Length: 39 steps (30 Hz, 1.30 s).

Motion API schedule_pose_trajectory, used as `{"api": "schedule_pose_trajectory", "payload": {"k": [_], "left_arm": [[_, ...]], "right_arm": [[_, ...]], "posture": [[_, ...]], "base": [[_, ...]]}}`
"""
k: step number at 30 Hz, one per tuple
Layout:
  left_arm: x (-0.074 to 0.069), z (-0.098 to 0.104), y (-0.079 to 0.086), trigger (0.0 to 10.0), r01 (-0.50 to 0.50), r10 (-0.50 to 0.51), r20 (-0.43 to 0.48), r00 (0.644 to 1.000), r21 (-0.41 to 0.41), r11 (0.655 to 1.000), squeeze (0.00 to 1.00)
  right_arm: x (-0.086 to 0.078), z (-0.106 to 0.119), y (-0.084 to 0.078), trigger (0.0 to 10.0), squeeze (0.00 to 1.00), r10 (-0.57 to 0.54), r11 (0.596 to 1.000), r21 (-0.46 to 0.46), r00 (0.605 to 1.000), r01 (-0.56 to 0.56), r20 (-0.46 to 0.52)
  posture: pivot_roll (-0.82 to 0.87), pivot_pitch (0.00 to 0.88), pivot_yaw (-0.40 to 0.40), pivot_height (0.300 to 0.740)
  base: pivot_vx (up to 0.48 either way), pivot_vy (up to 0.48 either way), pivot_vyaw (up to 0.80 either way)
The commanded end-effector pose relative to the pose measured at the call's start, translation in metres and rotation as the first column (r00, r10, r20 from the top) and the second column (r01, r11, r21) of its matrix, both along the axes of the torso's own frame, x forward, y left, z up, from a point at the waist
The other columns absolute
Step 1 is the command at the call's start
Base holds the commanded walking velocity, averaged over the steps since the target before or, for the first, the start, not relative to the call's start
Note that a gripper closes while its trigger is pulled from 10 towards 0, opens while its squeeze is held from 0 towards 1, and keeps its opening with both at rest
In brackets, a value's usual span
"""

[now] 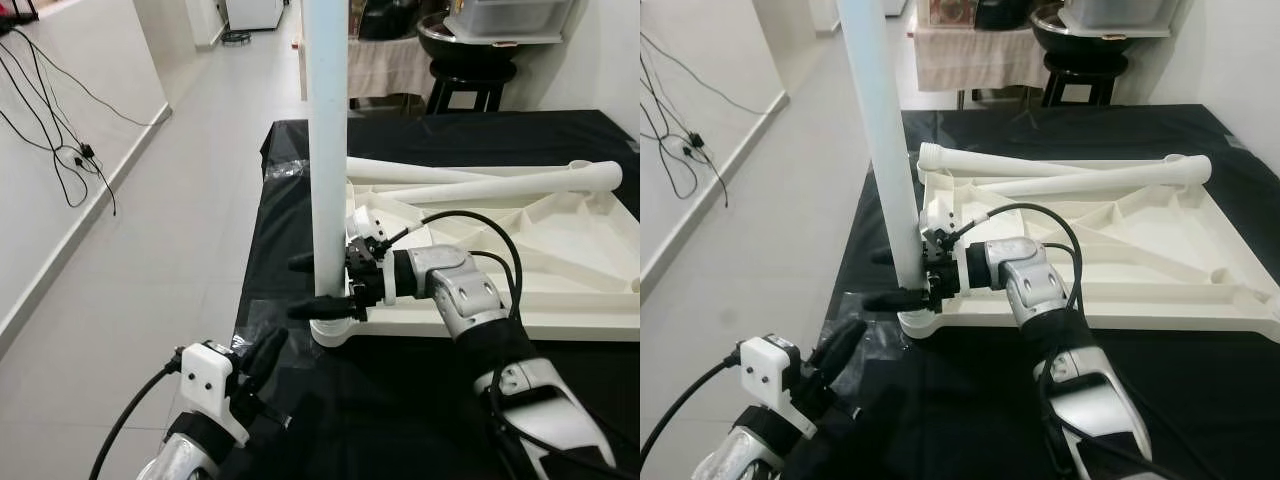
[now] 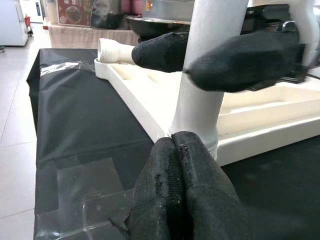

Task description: Building children table

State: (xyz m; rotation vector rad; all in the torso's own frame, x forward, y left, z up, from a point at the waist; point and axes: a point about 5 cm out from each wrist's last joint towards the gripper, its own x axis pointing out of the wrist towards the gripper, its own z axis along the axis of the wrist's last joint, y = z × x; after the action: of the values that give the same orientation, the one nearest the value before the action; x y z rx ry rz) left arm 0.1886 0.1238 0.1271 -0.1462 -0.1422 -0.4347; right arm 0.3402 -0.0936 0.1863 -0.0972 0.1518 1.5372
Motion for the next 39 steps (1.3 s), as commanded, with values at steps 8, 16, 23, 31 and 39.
{"api": "schedule_pose_trajectory", "payload": {"k": [8, 16, 23, 31, 39], "left_arm": [[-0.001, -0.005, 0.0, 10.0, -0.007, 0.007, -0.027, 1.0, 0.008, 1.0, 0.0], [-0.003, -0.002, 0.003, 10.0, -0.009, 0.01, -0.025, 1.0, 0.012, 1.0, 0.0], [-0.004, -0.001, 0.001, 10.0, -0.012, 0.013, -0.023, 1.0, 0.013, 1.0, 0.0], [-0.002, -0.001, 0.001, 10.0, -0.02, 0.02, -0.022, 1.0, 0.011, 1.0, 0.0], [0.001, -0.003, 0.001, 10.0, -0.02, 0.021, -0.024, 0.999, 0.013, 1.0, 0.0]], "right_arm": [[-0.002, -0.007, -0.02, 0.0, 0.0, -0.11, 0.994, 0.006, 0.994, 0.11, 0.023], [-0.045, -0.063, 0.005, 0.0, 0.0, -0.805, 0.593, -0.006, 0.592, 0.805, -0.025], [-0.035, -0.072, 0.008, 0.0, 0.0, -0.761, 0.649, -0.058, 0.649, 0.759, -0.014], [-0.034, -0.056, 0.014, 10.0, 1.0, -0.686, 0.727, 0.002, 0.727, 0.686, -0.027], [-0.021, -0.011, 0.006, 10.0, 0.31, -0.315, 0.942, 0.128, 0.949, 0.31, 0.022]], "posture": [[0.0, 0.073, 0.008, 0.74], [-0.02, 0.106, 0.014, 0.74], [-0.01, 0.1, -0.003, 0.74], [-0.01, 0.094, 0.001, 0.74], [-0.01, 0.076, 0.006, 0.74]], "base": [[0.0, 0.0, 0.0], [0.0, 0.0, 0.0], [0.0, 0.0, 0.0], [0.0, 0.0, 0.0], [0.0, 0.0, 0.0]]}}
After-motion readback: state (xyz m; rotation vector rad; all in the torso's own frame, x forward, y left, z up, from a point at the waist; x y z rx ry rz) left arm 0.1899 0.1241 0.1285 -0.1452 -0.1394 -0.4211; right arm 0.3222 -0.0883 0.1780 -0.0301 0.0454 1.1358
